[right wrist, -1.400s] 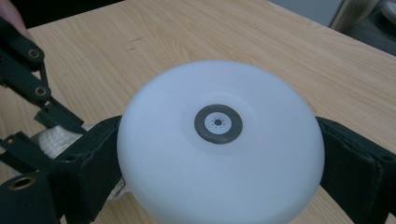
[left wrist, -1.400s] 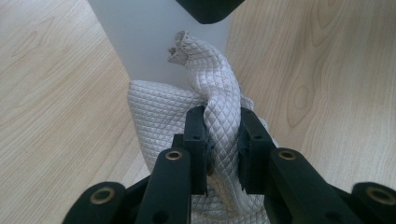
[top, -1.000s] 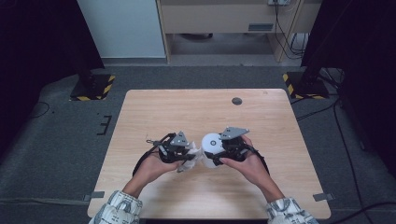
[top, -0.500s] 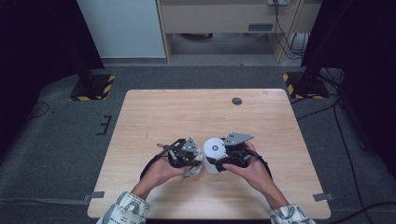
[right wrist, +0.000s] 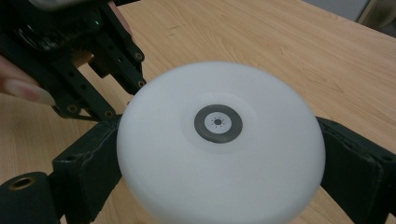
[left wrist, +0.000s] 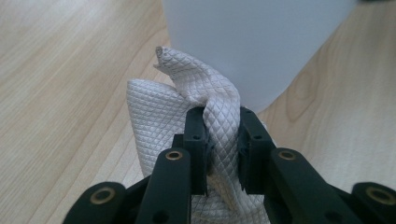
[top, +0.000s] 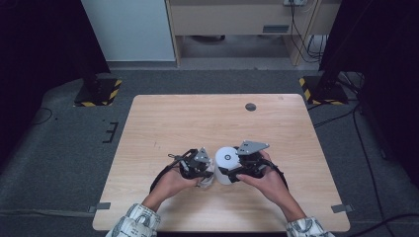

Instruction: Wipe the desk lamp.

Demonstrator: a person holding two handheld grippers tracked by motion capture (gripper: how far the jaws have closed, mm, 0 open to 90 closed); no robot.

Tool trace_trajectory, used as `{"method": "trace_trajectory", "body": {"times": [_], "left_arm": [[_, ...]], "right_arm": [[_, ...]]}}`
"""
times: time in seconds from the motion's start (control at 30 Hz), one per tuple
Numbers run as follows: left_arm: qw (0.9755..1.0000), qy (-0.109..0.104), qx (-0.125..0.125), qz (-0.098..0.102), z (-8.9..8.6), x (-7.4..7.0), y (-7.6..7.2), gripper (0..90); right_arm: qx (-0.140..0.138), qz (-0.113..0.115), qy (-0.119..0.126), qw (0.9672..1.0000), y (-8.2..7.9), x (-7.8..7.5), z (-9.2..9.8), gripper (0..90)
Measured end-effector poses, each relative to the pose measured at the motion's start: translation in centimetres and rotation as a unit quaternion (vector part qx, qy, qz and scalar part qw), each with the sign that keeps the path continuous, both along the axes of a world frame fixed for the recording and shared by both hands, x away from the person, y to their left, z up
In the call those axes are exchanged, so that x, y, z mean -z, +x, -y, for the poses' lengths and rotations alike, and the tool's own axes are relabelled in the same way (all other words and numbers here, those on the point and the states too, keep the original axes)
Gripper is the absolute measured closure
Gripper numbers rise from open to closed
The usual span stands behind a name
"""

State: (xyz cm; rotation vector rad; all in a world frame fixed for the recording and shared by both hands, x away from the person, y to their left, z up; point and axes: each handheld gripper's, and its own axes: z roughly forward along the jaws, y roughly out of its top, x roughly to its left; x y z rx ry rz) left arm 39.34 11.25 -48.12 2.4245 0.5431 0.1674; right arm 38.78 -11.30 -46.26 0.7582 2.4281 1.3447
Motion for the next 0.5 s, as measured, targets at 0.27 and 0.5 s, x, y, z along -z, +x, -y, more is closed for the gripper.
{"method": "trace_trajectory", "body": {"times": [0.27, 0.5], "left_arm": [[0.9992, -0.032, 0.0, 0.023, -0.7, -3.2, -0.7, 75.7], [0.9999, -0.006, 0.0, 0.015, -0.3, -1.6, -0.5, 75.7]], "right_arm": [[0.001, 0.001, -0.001, 1.0, 0.2, 0.0, -0.1, 9.1], [0.0, 0.0, -0.004, 1.0, 0.3, -0.1, -0.4, 9.1]]}}
